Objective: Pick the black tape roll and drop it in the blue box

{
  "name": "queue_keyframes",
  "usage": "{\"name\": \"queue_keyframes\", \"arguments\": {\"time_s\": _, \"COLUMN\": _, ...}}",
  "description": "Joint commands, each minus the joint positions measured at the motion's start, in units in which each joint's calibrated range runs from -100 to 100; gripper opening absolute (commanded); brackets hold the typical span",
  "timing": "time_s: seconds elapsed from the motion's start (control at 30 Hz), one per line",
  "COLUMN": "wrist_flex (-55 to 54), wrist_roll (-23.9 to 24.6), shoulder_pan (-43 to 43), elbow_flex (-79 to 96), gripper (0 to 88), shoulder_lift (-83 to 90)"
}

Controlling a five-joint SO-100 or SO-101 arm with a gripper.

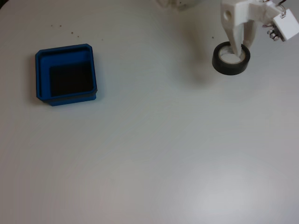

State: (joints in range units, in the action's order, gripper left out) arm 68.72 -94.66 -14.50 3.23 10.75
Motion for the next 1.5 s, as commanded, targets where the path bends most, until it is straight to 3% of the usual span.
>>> {"name": "queue_keyframes", "arguments": {"time_s": 0.0, "wrist_flex": 0.84, "wrist_roll": -0.09, "shoulder_pan": 7.12, "elbow_flex": -2.87, "gripper": 1.6, "shoulder_lift": 4.63}}
{"name": "queue_keyframes", "arguments": {"time_s": 0.33, "wrist_flex": 0.92, "wrist_roll": 0.18, "shoulder_pan": 32.43, "elbow_flex": -2.78, "gripper": 1.8, "shoulder_lift": 4.97}}
{"name": "queue_keyframes", "arguments": {"time_s": 1.03, "wrist_flex": 0.92, "wrist_roll": 0.26, "shoulder_pan": 68.19, "elbow_flex": -2.15, "gripper": 1.8, "shoulder_lift": 4.63}}
{"name": "queue_keyframes", "arguments": {"time_s": 1.17, "wrist_flex": 0.84, "wrist_roll": -0.26, "shoulder_pan": 72.09, "elbow_flex": -1.97, "gripper": 1.8, "shoulder_lift": 4.55}}
{"name": "queue_keyframes", "arguments": {"time_s": 1.47, "wrist_flex": -0.07, "wrist_roll": -0.26, "shoulder_pan": 71.90, "elbow_flex": -3.68, "gripper": 1.8, "shoulder_lift": -4.32}}
